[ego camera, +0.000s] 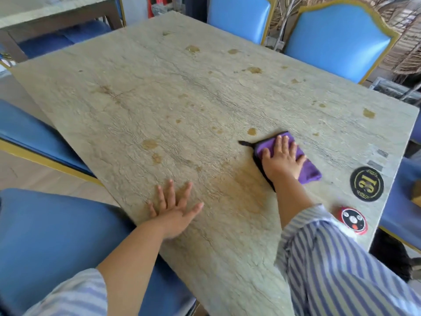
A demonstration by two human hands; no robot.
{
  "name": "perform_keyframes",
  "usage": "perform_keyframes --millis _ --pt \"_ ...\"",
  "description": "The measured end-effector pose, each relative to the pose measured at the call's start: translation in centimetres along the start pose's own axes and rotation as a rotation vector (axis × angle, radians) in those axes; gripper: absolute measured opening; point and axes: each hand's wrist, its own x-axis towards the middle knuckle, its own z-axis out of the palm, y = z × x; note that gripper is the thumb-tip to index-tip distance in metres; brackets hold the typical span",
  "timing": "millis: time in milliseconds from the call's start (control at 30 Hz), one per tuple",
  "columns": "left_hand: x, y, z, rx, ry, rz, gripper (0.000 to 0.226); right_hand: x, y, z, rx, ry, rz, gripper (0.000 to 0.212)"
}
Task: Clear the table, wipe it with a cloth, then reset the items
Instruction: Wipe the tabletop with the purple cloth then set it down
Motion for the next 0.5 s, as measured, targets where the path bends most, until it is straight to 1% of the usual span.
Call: perform_keyframes --millis 67,100,133,200,267,333,367,433,500 --pt "0.0 -0.1 0.0 -0.013 0.001 0.008 0.068 -1.8 -2.2 1.1 -0.018 -0.041 -0.197 0.062" --pt "0.0 -0.2 0.0 -0.021 0.006 0.012 0.068 -3.3 -2.5 1.6 -0.026 -0.047 -0.268 0.062" --pt "0.0 -0.2 0.1 -0.025 0.013 0.015 0.068 -4.6 -2.0 1.9 -0.032 -0.034 -0.297 0.061" --pt "0.1 -0.3 0.2 -0.027 0.023 0.019 0.068 -5.6 0.3 1.6 -0.048 0.023 -0.232 0.062" --pt "0.1 -0.2 0.2 -0.018 0.014 0.016 0.069 -3.5 2.0 0.6 -0.048 0.051 -0.089 0.063" --pt "0.1 -0.1 0.3 0.006 0.008 0.014 0.069 0.2 1.6 -0.3 -0.025 0.028 0.024 0.063" --pt "0.1 -0.2 0.4 0.014 0.011 0.02 0.069 2.0 0.5 -0.5 -0.014 0.013 0.046 0.063" --pt "0.1 -0.2 0.5 0.019 0.018 0.03 0.066 4.4 -3.0 -0.1 -0.014 -0.012 0.01 0.063" --pt "0.1 -0.2 0.5 0.014 0.025 0.029 0.064 4.6 -6.4 1.0 -0.017 -0.037 -0.105 0.062"
